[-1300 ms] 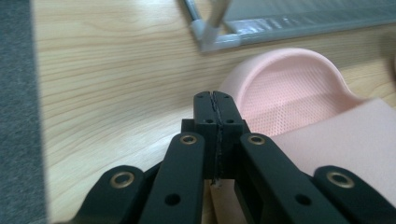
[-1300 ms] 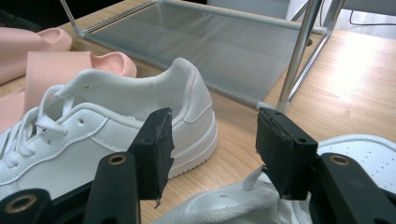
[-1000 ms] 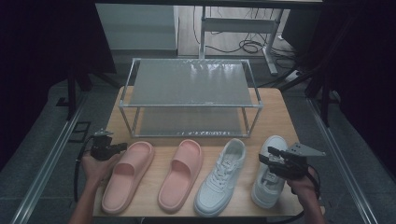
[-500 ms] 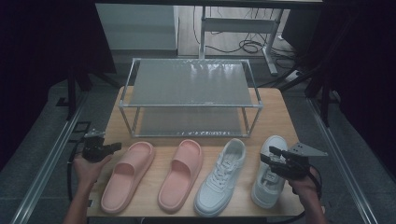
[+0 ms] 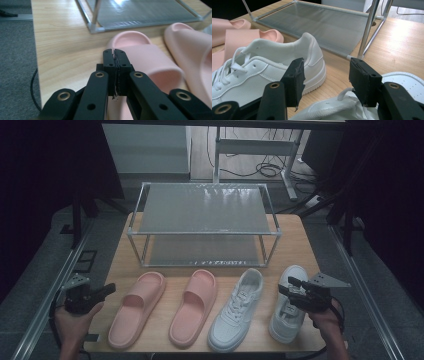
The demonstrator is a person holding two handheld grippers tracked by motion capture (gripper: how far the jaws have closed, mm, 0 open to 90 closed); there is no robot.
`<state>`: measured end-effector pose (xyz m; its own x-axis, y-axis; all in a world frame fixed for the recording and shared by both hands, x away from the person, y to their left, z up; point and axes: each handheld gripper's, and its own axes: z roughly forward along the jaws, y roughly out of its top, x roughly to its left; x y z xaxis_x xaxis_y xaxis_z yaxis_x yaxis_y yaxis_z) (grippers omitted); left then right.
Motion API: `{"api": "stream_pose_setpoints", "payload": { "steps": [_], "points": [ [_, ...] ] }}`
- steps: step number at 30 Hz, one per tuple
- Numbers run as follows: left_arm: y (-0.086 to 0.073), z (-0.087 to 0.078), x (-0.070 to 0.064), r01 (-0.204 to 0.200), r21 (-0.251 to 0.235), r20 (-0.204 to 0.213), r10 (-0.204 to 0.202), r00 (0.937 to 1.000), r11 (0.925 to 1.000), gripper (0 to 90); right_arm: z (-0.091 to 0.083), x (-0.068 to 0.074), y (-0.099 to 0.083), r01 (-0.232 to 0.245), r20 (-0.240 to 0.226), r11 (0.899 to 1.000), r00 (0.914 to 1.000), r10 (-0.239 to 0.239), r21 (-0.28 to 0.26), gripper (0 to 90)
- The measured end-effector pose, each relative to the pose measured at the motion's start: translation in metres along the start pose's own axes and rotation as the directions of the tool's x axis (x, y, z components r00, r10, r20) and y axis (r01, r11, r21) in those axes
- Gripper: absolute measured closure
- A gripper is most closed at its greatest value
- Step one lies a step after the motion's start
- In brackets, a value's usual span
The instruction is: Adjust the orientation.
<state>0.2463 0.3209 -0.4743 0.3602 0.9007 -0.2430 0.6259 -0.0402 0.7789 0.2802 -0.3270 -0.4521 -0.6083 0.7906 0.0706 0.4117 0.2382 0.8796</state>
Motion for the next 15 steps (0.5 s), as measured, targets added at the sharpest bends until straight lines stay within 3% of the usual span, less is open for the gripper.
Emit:
{"api": "stream_pose_setpoints", "payload": {
  "steps": [9, 15],
  "points": [
    [-0.013, -0.008, -0.020, -0.019, 0.004, 0.022, 0.019, 0.9996, 0.9998, 85.2, -0.003, -0.001, 0.000, -0.003, 0.002, 1.000, 1.0000, 0.003, -0.006, 46.3],
    [-0.018, -0.008, -0.035, -0.024, 0.025, 0.050, 0.022, 0.9985, 0.9994, 68.5, -0.003, 0.000, 0.001, 0.001, 0.002, 1.000, 1.0000, -0.001, -0.011, 46.2]
  ]
}}
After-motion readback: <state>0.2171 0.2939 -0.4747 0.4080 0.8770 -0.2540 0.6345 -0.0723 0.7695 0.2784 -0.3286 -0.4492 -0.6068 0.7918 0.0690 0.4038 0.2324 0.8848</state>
